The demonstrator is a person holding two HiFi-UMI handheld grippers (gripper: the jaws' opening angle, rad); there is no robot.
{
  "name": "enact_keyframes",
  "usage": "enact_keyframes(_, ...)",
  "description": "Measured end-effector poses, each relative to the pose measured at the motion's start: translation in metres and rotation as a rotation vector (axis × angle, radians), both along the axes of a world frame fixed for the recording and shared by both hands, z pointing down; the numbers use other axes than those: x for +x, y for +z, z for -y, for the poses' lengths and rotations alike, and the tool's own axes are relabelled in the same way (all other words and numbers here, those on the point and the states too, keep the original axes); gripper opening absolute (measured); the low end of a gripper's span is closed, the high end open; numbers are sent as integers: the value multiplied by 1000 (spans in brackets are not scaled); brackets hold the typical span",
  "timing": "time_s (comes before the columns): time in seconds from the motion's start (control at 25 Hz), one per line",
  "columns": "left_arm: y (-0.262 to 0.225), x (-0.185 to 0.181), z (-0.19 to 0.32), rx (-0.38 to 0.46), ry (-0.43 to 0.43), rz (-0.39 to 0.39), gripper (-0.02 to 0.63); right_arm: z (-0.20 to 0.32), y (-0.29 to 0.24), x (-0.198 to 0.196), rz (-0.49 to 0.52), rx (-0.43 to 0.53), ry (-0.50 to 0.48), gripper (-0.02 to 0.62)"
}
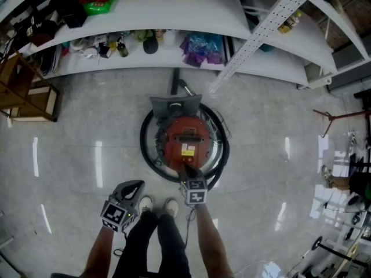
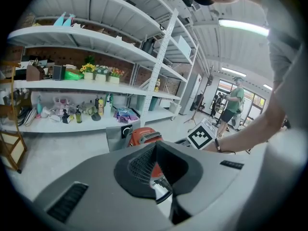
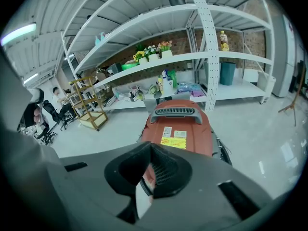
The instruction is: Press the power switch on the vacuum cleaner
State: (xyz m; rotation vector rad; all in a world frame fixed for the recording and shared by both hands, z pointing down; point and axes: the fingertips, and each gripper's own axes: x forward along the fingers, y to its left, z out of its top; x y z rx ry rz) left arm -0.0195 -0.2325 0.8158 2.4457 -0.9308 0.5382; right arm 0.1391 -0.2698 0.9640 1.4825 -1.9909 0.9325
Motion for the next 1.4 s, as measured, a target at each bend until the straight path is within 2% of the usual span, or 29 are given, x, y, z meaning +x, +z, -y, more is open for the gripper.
enact_keyframes(0.32, -32, 8, -11, 14, 10, -3, 6, -15, -23, 12, -14, -9, 13, 12)
enact_keyframes(1.0, -110, 18, -26, 89, 14, -30, 6, -33, -103, 13, 20, 35, 15, 12)
enact_keyframes(1.16, -128, 17, -32, 92, 13, -32, 6, -42, -118, 13, 2, 29, 13, 12)
enact_keyframes(1.4, -160, 17, -45, 94, 12, -48, 6, -50, -155, 4, -1, 82, 8, 12)
